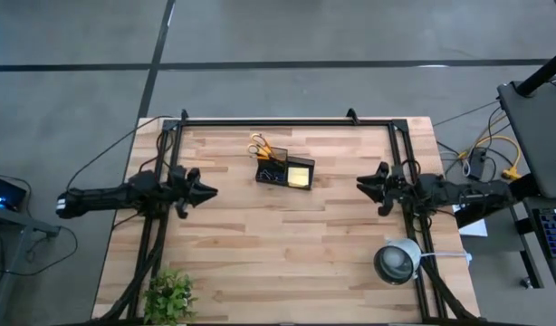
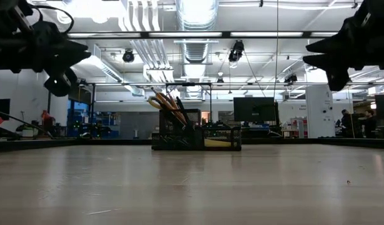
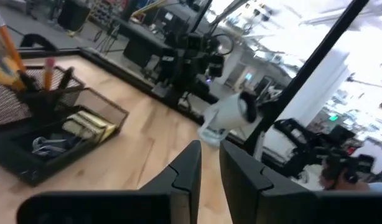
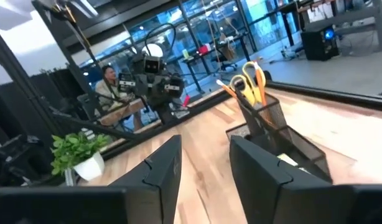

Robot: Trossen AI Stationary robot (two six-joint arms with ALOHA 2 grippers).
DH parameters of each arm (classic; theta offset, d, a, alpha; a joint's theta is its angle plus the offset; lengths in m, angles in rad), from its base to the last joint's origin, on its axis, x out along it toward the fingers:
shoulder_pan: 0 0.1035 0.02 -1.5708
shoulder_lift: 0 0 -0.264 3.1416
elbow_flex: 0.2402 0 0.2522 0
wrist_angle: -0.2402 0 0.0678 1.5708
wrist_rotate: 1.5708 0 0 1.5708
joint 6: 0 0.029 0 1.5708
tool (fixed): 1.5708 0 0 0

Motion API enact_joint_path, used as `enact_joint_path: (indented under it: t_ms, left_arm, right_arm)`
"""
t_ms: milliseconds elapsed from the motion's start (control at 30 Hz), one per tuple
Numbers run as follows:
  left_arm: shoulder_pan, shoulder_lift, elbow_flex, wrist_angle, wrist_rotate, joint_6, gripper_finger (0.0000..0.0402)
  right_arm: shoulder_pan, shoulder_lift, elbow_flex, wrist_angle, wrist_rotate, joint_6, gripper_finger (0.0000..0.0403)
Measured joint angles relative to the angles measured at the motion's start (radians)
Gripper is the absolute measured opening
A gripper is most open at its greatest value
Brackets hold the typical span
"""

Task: Pick and place office supplies into organizer
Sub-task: Return to Home Position

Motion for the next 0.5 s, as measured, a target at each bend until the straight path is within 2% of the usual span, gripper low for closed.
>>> enact_joint_path:
  t_ms: [500]
  left_arm:
    - [0.000,0.045,-0.001,-0.016,-0.006,0.021,0.0043]
  right_arm:
    - [-0.004,0.108,0.001,-0.002,0.002,-0.001,0.0120]
